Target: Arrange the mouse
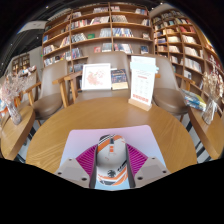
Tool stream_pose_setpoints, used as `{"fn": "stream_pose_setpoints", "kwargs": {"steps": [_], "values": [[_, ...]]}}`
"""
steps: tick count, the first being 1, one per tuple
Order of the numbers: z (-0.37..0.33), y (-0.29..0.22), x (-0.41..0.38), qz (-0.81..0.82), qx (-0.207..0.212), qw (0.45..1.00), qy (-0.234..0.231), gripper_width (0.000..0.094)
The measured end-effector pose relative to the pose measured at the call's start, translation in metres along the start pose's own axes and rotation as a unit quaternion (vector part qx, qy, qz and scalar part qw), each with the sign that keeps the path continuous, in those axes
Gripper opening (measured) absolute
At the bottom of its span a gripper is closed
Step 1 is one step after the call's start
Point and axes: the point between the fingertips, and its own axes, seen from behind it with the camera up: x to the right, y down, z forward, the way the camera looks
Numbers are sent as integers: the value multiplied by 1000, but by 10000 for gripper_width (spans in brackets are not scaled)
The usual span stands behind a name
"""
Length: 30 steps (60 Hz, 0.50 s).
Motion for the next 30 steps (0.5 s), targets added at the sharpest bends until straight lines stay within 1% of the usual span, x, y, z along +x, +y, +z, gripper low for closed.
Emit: {"fn": "stream_pose_setpoints", "kwargs": {"steps": [4,8,9,11,14,15,17,24,30], "values": [[6,13,4,-9,-6,1000,7,477],[8,13,6,-20,5,1000,12,545],[7,14,7,-20,3,1000,15,584],[2,12,10,-16,1,1000,26,692],[-9,5,12,-14,9,999,39,848],[-14,2,13,-15,13,999,41,871],[-28,-4,12,-16,18,999,42,838],[-105,-18,1,-18,47,998,40,858],[-175,-13,-7,-6,64,997,41,857]]}}
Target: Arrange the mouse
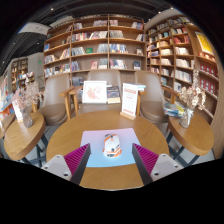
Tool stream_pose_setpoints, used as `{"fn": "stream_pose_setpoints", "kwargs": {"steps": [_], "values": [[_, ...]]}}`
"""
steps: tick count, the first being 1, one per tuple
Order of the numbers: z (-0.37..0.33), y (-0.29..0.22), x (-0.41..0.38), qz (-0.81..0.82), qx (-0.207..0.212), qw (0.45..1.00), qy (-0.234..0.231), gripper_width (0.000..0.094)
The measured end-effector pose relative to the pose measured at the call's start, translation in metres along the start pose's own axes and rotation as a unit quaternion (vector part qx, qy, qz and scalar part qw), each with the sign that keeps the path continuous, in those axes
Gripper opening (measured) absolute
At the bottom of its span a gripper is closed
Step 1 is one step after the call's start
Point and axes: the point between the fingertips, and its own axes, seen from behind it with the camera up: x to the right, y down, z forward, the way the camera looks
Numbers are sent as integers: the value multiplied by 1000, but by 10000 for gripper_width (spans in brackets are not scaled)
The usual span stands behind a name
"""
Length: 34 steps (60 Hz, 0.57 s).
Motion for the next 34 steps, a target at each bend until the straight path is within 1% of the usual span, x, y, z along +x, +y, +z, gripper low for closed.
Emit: {"fn": "stream_pose_setpoints", "kwargs": {"steps": [9,15,22,34], "values": [[-82,24,-9,-5,5,1000,-5,858],[-120,49,-10,-4,-4,1000,-6,858],[-147,72,-16,-12,-12,1000,-19,857],[-161,79,-10,-29,-2,999,-13,857]]}}
